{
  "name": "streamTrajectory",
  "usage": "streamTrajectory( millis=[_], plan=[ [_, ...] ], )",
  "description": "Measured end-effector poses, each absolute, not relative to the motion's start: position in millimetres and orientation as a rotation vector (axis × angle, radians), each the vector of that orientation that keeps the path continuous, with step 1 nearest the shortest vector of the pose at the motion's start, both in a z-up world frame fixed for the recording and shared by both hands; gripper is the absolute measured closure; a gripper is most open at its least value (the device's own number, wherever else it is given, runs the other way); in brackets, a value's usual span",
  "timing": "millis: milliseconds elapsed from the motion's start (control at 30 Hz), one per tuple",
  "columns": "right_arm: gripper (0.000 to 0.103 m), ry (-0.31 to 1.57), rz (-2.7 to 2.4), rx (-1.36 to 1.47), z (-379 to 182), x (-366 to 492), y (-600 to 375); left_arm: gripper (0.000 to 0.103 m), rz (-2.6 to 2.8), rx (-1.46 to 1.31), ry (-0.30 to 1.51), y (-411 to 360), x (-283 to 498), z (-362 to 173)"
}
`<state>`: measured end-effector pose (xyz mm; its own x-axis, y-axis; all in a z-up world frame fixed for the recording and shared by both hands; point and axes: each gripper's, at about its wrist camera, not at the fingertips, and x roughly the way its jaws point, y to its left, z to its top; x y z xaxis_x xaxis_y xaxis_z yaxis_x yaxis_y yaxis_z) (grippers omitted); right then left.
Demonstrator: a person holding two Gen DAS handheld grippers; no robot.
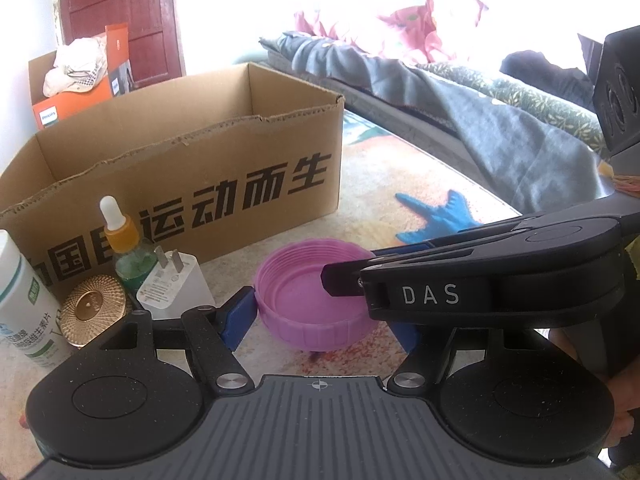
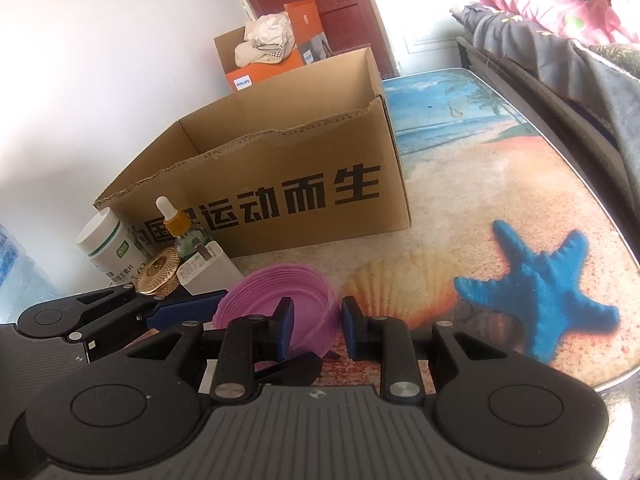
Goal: Organize rigid objects
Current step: 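Lift the pink cup and carry it over the box with the right tool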
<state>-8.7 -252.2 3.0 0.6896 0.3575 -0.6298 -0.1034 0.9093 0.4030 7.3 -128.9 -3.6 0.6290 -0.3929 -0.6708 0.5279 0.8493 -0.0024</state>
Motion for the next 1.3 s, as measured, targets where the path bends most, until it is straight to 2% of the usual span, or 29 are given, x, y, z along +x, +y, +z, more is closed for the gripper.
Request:
streamTrajectory(
  millis=[500, 867, 1300],
  plan=[
    [0.075, 0.698, 0.269, 0.312, 34.2, -21.8, -240.2, 0.033, -0.526, 0.162, 0.637, -114.2, -5.7, 18.6],
    [0.075, 0.588, 0.324, 0.256, 80.1, -21.7, -224.0, 0.033, -0.493, 0.135, 0.517, -91.5, -13.5, 56.1],
    [0.074, 0.524, 0.471, 0.174, 146.7, 51.5, -184.4, 0.033, -0.435, 0.098, 0.470, -48.7, 45.6, 114.5]
  ],
)
